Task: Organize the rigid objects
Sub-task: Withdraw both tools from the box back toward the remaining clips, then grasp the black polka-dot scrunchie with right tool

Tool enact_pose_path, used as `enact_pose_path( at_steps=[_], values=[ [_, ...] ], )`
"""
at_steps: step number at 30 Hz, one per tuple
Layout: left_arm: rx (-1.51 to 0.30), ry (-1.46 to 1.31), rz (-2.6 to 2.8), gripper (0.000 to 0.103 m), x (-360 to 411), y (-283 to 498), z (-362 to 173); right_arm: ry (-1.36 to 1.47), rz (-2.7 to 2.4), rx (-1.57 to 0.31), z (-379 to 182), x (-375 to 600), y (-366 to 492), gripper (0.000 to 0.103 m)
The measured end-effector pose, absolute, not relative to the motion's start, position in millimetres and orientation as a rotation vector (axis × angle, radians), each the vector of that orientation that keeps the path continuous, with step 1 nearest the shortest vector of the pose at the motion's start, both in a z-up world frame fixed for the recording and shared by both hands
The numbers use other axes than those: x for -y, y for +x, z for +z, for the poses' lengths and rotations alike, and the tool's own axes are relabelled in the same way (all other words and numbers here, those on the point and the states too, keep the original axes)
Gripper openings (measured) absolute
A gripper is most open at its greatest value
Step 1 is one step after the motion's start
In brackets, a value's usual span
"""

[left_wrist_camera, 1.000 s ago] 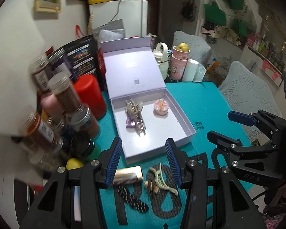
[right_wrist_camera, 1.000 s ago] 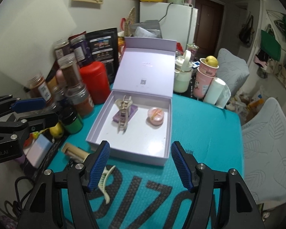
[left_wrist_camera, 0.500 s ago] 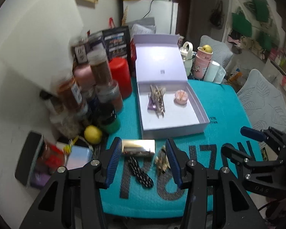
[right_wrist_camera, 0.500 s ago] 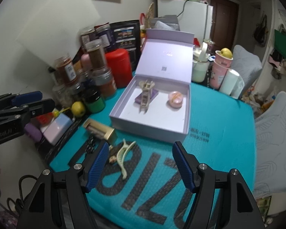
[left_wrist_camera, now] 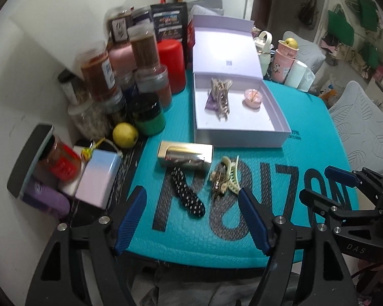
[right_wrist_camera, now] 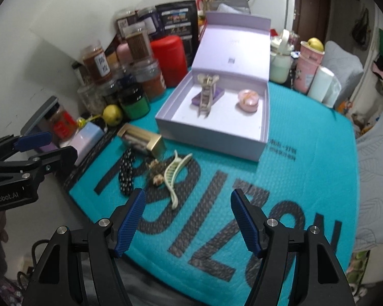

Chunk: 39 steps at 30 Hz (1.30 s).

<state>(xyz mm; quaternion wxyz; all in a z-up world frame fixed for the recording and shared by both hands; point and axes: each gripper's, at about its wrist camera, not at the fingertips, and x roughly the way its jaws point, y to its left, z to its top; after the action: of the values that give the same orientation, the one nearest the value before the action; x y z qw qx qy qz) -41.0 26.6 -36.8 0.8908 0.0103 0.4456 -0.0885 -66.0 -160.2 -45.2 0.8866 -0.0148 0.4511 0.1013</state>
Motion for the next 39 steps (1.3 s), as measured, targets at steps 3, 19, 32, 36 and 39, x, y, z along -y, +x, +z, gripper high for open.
enact_pose_path(
  at_steps=[3, 19, 32, 36, 39],
  values=[
    [-0.944, -0.02, -0.187, 0.074, -34.5, -42.9, -46.2, -0.011, 0.238, -0.948, -51.6, 158.3, -66.0, 0.07],
    [-1.037, -0.079, -0.059, 0.074, -80.8, -37.9, -98.6, -0.016, 0.408, -1.004, -97.7, 115.2, -44.7, 0.066],
    [-1.111, -0.101, -0.079, 0.074, -112.8, -3.0, -127.9, -0.055, 0.526, -1.079, -136.1, 65.2, 1.1, 0.052],
    [-1.127, -0.1, -0.094, 0.074, -117.2, 10.6, -132.5, -0.067, 0.522, -1.102, -146.0, 54.3, 18.4, 0.052],
    [-1.139, -0.085, -0.102, 0.074, -118.5, 20.2, -135.2, -0.078, 0.525, -1.106, -149.3, 47.7, 30.1, 0.052]
  ],
)
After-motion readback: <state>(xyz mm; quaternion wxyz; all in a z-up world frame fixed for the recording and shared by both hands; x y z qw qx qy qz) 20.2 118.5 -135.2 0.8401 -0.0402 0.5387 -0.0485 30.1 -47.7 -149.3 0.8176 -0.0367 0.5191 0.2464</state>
